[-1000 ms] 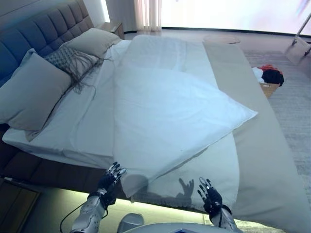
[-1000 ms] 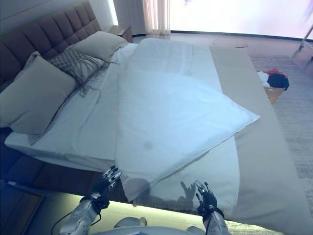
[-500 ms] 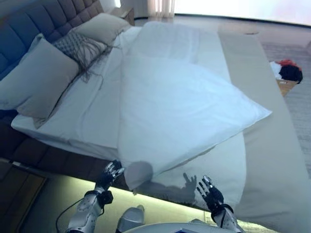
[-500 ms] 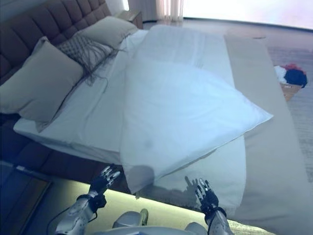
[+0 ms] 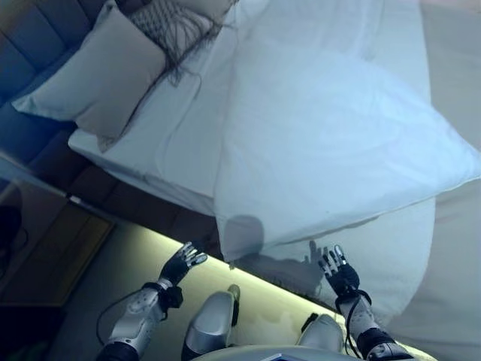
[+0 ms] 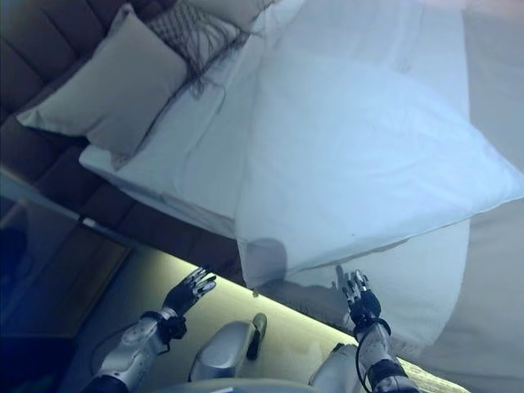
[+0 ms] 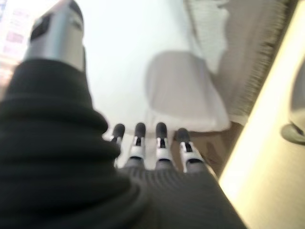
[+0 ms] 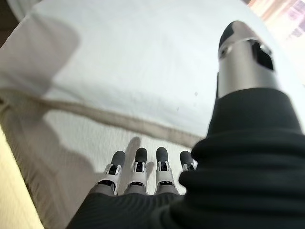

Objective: Make the bed neatly

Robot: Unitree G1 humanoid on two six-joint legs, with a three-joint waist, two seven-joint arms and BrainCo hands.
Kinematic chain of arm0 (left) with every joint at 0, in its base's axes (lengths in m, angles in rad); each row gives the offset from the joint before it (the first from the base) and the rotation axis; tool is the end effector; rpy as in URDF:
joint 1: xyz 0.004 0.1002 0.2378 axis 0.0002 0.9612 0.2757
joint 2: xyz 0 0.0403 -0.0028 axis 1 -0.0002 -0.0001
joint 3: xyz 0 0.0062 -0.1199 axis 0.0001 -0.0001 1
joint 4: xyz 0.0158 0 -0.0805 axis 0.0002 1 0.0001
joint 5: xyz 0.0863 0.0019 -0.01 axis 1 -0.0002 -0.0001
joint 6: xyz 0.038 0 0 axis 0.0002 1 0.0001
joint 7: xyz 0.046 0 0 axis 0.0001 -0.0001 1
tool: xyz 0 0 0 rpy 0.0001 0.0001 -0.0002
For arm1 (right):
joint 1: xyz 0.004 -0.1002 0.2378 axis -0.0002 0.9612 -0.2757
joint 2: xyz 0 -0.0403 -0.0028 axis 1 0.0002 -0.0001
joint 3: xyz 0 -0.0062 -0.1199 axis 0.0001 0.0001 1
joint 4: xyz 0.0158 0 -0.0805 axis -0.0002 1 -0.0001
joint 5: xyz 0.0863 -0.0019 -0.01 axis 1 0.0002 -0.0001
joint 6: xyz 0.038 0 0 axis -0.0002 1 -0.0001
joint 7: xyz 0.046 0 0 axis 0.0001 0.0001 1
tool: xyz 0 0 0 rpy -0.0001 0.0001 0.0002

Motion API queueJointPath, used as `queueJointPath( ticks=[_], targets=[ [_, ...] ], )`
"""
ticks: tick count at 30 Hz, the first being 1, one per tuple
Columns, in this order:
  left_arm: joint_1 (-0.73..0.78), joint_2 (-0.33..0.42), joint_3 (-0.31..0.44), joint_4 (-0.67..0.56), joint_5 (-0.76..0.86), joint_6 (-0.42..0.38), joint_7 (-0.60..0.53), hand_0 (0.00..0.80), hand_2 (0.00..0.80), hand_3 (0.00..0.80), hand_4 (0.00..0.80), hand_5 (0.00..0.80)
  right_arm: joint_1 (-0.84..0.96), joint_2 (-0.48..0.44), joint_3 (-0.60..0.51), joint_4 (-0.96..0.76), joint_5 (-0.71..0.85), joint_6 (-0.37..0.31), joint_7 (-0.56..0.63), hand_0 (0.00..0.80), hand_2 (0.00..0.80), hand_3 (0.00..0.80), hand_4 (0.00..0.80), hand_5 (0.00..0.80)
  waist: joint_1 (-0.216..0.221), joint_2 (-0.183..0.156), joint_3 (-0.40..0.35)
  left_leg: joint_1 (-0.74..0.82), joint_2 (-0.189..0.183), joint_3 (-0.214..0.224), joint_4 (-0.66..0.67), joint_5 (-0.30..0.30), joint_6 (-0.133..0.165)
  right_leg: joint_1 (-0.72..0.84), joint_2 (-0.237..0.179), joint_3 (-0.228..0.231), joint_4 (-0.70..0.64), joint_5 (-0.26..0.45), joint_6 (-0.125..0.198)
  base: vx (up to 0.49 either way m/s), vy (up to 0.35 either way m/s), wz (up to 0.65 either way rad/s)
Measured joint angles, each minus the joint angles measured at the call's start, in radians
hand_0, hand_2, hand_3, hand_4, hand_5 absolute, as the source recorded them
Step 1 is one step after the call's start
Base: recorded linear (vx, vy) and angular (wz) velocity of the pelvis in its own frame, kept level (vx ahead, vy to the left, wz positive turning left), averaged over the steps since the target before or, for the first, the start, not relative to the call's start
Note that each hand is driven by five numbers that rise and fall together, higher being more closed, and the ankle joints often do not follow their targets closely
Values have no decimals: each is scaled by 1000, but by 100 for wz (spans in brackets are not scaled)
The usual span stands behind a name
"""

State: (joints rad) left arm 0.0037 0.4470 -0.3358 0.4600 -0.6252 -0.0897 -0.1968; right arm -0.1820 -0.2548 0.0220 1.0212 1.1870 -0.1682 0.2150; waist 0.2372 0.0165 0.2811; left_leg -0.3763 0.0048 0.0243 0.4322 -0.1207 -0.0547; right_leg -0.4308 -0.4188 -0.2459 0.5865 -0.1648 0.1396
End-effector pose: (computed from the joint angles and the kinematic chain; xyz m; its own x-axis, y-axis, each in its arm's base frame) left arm 0.1604 0.2227 -0.0389 0.8675 -0.2595 -0.4243 0.1941 0.9621 -0.1916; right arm 0.1666 -0.2345 -0.0763 0.8378 -0.1875 -0.5127 0.5130 0.5918 0.6218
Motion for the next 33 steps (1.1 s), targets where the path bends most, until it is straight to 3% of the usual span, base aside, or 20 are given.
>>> queueJointPath(
  ticks=[2, 6, 11, 22, 33],
  targets=[
    [-16, -1, 3, -6, -28, 0, 3, 0, 0, 0, 0, 0, -65, -10, -37, 47, 18, -1, 15, 0, 0, 0, 0, 0, 13, 7, 29, -16, 13, -1, 7, 12, -12, -28, 14, 0, 15, 2, -20, 183, 102, -13],
    [-29, -9, -10, -10, -48, -16, 5, 0, 0, 0, 0, 0, -87, -92, -57, 2, 88, 0, 29, 0, 0, 0, 0, 0, 23, 16, 48, -47, 7, -2, 60, -16, -20, -67, -16, 8, 88, -27, -14, -183, 111, 1],
    [-95, -2, -32, -41, -100, -39, 20, 0, 0, 0, 0, 0, -262, -206, -152, 128, 204, 16, 46, 0, 0, 0, 0, 0, 29, 71, 105, -233, -10, -30, 166, -17, -21, -220, -47, -4, 181, -35, -30, -3, 8, 27],
    [-104, 4, -60, -84, -118, -33, 23, 0, 0, 0, 0, 0, -320, -310, -180, 153, 211, 138, 99, 0, 0, 0, 0, 0, 46, 76, 110, -296, -28, -22, 236, -41, -10, -297, -75, 40, 252, -59, -27, 42, 56, 2],
    [-84, 4, -80, -90, -118, -33, 24, 0, 0, 0, 0, 0, -331, -369, -222, 181, 218, 221, 139, 0, 0, 0, 0, 0, 50, 79, 108, -302, -28, -24, 236, -41, -11, -300, -78, 43, 265, -60, -26, 63, -21, 3]
  ],
)
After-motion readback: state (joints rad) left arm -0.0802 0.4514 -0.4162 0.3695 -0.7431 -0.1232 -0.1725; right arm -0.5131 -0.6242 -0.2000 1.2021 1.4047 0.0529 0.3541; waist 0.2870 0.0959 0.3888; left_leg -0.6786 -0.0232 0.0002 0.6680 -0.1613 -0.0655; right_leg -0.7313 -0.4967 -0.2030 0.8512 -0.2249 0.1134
